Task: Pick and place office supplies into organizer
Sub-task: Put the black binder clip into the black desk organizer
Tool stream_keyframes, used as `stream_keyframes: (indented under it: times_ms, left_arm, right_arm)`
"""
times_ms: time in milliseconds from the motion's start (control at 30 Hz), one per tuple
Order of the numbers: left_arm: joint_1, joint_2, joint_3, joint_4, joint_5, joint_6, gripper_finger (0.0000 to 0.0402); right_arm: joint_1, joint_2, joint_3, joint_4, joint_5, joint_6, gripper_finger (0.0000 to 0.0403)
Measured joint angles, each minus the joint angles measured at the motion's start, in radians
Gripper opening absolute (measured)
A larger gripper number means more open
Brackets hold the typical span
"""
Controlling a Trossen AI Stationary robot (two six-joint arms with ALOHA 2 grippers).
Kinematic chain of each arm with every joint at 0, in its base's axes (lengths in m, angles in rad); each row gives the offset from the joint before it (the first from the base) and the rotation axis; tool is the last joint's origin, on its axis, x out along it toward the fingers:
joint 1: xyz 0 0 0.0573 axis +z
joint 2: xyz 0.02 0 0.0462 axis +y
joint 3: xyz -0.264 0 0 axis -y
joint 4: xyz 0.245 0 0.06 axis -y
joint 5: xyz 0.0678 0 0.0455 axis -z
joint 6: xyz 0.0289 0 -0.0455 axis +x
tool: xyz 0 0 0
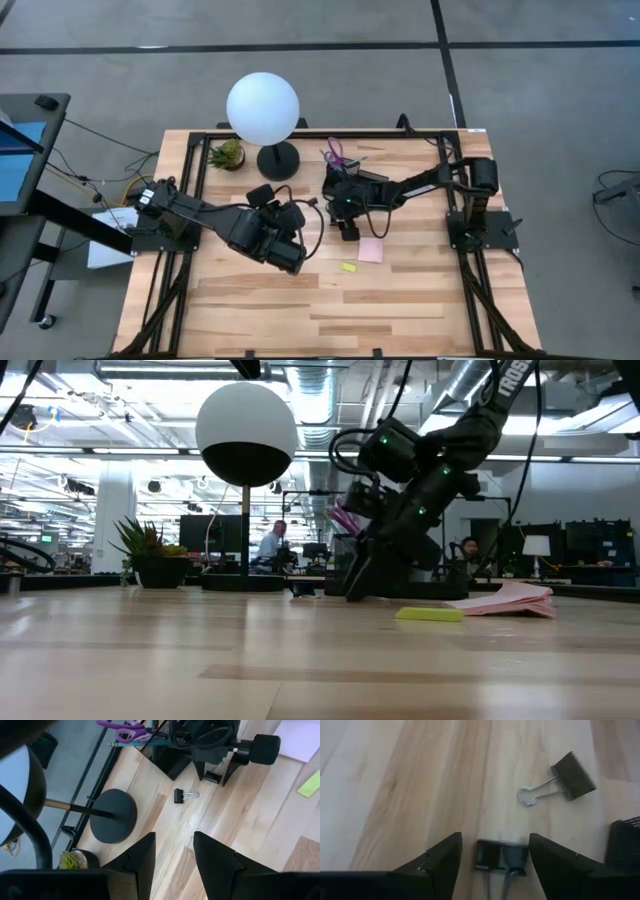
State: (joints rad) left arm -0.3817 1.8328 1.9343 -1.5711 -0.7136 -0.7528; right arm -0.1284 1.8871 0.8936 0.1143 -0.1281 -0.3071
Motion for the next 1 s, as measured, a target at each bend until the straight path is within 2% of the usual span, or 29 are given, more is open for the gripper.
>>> stream_keyframes:
  times_ms: [400, 533, 767, 867, 1000]
  left_arm:
    - [-0.001, 0.000, 0.000, 0.000, 0.037, 0.000, 0.0129]
    - [-0.001, 0.000, 0.000, 0.000, 0.036, 0.000, 0.0129]
    - [-0.001, 0.000, 0.000, 0.000, 0.037, -0.002, 0.0129]
    - [-0.001, 0.000, 0.000, 0.000, 0.037, -0.008, 0.0129]
    - [-0.002, 0.000, 0.000, 0.000, 0.037, -0.010, 0.0129]
  right_arm:
    - [-0.034, -0.019, -0.002, -0.054, -0.014, 0.028, 0.0223]
    - [-0.038, -0.017, -0.003, -0.039, -0.065, 0.029, 0.0223]
    - [-0.036, -0.016, -0.003, -0.010, -0.082, 0.053, 0.0219]
    - [-0.036, -0.016, -0.003, -0.015, -0.082, 0.070, 0.0199]
    - [-0.036, -0.016, -0.002, -0.038, -0.045, 0.071, 0.0150]
